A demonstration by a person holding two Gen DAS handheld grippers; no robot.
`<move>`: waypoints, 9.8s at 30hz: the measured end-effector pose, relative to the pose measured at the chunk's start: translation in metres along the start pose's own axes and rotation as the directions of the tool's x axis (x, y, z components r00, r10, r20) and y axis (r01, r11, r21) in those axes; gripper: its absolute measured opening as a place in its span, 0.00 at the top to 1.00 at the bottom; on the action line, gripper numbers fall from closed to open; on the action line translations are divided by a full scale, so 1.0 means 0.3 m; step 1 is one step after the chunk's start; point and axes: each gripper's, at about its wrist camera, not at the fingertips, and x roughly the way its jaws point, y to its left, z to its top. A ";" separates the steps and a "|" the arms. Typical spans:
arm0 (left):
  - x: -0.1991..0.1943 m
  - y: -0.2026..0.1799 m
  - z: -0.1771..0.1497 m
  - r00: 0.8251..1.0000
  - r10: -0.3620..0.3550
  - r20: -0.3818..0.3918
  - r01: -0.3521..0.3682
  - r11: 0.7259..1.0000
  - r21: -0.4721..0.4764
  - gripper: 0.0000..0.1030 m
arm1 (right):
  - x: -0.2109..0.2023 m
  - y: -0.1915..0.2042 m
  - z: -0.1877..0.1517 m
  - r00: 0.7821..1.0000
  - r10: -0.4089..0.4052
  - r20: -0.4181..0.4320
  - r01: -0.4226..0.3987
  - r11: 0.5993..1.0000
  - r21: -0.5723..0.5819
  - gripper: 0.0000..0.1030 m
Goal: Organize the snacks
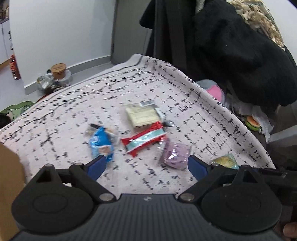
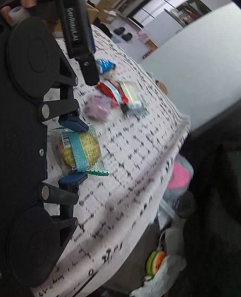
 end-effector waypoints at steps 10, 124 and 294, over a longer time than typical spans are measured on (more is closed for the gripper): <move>0.097 -0.087 0.014 0.999 -0.047 -0.026 0.049 0.998 0.050 0.21 | 0.010 -0.066 0.015 0.996 -0.082 0.022 0.081 0.994 0.077 0.53; -0.596 0.763 -0.304 0.951 0.241 0.193 -0.156 0.915 -0.373 0.23 | -0.111 0.932 -0.088 0.966 0.255 0.042 -0.233 0.929 -0.289 0.33; 0.111 0.255 0.063 0.996 0.068 -0.056 -0.079 0.969 -0.233 0.46 | 0.241 0.183 0.145 0.945 0.322 -0.059 -0.324 0.945 -0.035 0.37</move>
